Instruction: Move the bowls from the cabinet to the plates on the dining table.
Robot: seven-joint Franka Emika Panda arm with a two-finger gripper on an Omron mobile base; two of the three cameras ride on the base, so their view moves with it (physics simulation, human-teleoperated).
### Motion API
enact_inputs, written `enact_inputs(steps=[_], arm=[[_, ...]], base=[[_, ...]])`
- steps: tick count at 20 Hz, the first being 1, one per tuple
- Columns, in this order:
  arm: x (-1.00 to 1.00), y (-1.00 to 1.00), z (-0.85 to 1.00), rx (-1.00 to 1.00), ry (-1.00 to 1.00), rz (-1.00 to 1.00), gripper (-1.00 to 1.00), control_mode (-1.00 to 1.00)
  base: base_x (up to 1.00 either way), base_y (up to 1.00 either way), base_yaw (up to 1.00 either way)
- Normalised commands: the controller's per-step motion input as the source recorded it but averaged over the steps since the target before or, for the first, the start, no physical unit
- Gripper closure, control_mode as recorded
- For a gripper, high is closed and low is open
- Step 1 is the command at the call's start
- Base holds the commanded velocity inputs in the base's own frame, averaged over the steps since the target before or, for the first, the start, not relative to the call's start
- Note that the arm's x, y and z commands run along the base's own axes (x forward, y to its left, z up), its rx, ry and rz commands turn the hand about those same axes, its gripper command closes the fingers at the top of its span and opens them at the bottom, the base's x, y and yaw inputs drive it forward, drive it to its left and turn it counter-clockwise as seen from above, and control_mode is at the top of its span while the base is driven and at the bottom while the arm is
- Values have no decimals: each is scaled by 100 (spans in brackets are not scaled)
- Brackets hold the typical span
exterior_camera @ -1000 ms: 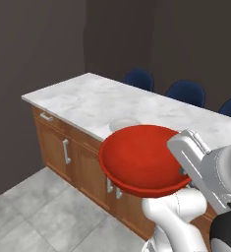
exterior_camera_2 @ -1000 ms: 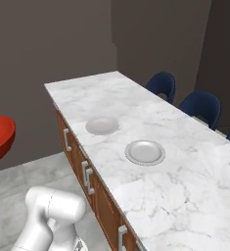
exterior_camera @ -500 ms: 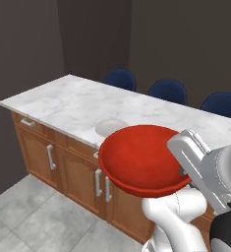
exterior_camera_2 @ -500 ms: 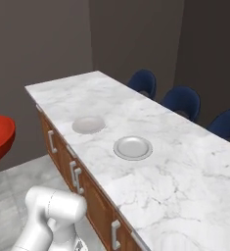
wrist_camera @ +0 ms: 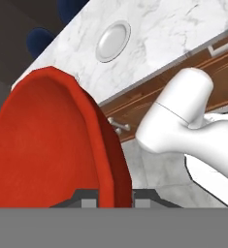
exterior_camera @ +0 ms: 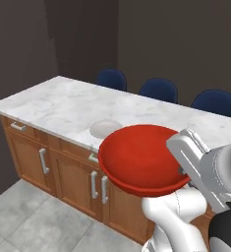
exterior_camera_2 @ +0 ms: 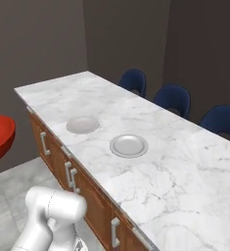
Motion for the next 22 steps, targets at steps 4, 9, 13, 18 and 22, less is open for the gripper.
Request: enact_inputs(steps=[4,9,13,18,22], arm=[[0,0,0,0,0,0,100,100],[0,0,0,0,0,0,100,100],[0,0,0,0,0,0,100,100],[0,0,0,0,0,0,100,100],[0,0,0,0,0,0,100,100]], base=[[1,62,0],[5,62,0],[28,42,-3],[43,22,-9],[41,22,-9]])
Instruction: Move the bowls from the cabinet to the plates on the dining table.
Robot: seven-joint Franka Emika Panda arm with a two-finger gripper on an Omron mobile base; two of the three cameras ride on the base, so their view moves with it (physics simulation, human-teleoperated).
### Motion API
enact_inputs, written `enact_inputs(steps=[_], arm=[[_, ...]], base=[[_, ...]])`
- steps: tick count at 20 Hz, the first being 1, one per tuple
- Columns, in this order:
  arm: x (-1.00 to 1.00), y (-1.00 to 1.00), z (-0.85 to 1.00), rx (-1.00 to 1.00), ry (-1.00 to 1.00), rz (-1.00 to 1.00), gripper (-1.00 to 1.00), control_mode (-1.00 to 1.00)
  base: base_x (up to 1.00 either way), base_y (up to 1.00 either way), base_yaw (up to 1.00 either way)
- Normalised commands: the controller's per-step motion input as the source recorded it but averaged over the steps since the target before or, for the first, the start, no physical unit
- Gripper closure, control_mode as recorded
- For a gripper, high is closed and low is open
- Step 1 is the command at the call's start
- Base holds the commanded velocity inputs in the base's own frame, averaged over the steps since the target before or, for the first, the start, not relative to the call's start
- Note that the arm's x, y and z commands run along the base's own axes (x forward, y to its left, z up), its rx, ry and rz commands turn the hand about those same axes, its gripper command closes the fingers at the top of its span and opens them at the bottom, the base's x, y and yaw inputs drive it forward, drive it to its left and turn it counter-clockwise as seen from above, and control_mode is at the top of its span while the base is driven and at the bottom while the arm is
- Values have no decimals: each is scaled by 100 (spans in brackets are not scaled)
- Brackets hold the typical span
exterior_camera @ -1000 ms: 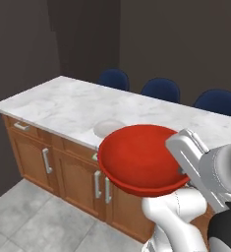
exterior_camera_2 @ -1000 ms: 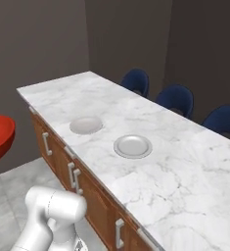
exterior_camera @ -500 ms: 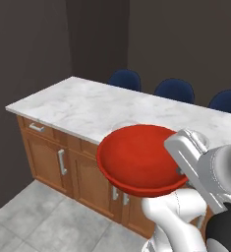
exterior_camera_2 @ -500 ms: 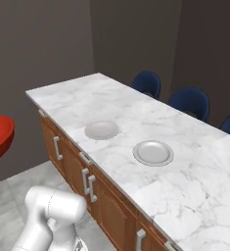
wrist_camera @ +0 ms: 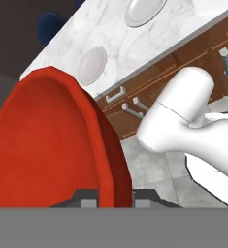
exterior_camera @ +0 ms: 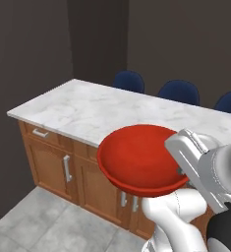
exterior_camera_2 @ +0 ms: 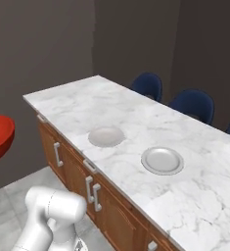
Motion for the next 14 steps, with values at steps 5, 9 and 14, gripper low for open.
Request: enact_inputs(steps=[5,9,14], arm=[[0,0,0,0,0,0,100,100],[0,0,0,0,0,0,100,100],[0,0,0,0,0,0,100,100]], base=[[33,20,-13],[23,7,-17],[5,0,-23]])
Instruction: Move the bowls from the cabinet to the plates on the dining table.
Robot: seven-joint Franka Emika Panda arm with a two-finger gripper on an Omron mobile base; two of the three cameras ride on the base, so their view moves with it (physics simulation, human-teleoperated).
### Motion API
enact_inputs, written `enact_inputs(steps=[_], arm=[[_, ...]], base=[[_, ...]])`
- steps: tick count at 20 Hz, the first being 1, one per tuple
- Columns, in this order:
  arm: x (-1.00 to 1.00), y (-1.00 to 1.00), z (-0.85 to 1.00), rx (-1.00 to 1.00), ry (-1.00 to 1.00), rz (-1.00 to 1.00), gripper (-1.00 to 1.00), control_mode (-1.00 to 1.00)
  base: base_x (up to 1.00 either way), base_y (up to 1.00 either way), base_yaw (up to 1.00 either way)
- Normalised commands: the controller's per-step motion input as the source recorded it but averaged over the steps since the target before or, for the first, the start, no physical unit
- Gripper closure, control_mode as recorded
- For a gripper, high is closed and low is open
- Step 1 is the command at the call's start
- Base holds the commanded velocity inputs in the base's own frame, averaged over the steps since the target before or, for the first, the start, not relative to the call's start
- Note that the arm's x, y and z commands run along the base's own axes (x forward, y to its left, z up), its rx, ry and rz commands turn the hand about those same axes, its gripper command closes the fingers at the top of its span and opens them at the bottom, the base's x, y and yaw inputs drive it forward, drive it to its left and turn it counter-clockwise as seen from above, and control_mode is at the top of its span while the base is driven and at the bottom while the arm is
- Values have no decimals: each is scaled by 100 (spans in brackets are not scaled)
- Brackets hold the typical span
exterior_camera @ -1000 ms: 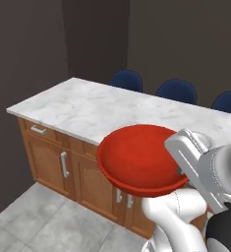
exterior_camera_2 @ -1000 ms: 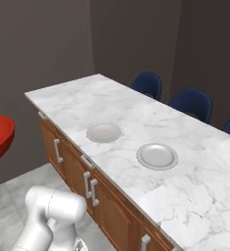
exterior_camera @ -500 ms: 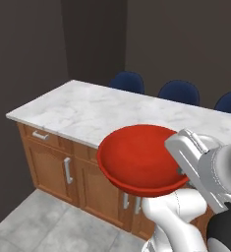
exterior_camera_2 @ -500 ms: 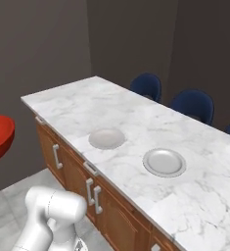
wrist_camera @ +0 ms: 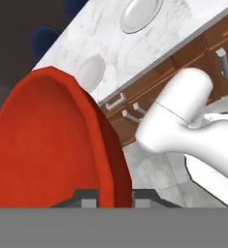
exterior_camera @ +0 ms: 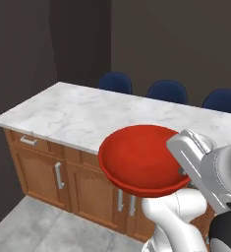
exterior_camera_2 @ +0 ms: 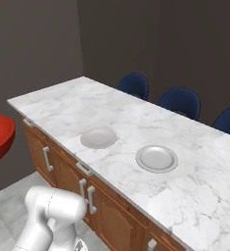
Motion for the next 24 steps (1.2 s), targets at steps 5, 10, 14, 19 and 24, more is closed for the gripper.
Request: enact_inputs(steps=[5,10,14,19,24], arm=[[0,0,0,0,0,0,100,100],[0,0,0,0,0,0,100,100],[0,0,0,0,0,0,100,100],[0,0,-10,0,0,-20,100,-100],[2,0,-11,0,0,-24,100,-100]], base=[[0,0,-25],[0,0,-25],[0,0,-25],[0,0,-5],[0,0,0]])
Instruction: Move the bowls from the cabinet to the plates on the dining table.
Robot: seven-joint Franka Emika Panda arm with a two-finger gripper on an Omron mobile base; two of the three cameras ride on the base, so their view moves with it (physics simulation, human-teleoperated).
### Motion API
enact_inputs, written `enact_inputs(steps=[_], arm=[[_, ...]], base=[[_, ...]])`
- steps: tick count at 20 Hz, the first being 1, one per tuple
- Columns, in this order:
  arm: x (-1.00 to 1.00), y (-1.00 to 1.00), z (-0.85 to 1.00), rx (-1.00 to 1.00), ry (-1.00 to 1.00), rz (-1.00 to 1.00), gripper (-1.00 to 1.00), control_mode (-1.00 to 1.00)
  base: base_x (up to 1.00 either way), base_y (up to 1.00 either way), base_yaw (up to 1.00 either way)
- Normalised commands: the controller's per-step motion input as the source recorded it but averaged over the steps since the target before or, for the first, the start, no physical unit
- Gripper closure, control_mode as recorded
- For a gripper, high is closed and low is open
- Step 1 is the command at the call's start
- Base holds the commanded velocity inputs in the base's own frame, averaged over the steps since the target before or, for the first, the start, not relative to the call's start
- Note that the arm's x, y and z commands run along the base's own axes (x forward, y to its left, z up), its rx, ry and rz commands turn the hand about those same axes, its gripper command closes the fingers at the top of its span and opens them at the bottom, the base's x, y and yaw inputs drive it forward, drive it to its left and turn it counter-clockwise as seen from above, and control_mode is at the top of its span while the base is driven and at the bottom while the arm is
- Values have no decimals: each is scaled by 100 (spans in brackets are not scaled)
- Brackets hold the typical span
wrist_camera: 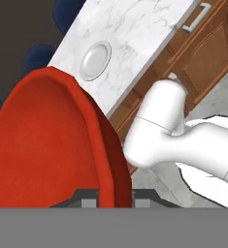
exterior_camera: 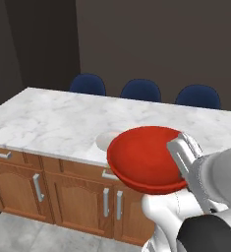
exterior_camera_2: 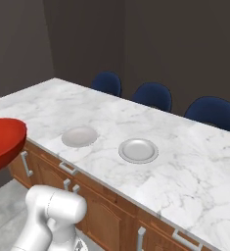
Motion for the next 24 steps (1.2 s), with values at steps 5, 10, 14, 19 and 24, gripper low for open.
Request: enact_inputs(steps=[5,10,14,19,24], arm=[[23,5,-1,0,1,-15,100,-100],[49,3,1,0,5,-3,100,-100],[57,-1,0,0,9,3,100,-100],[53,-7,-3,1,5,5,100,-100],[57,-5,-4,1,2,4,100,-100]], base=[[0,0,0],[0,0,0],[0,0,0],[0,0,0],[0,0,0]])
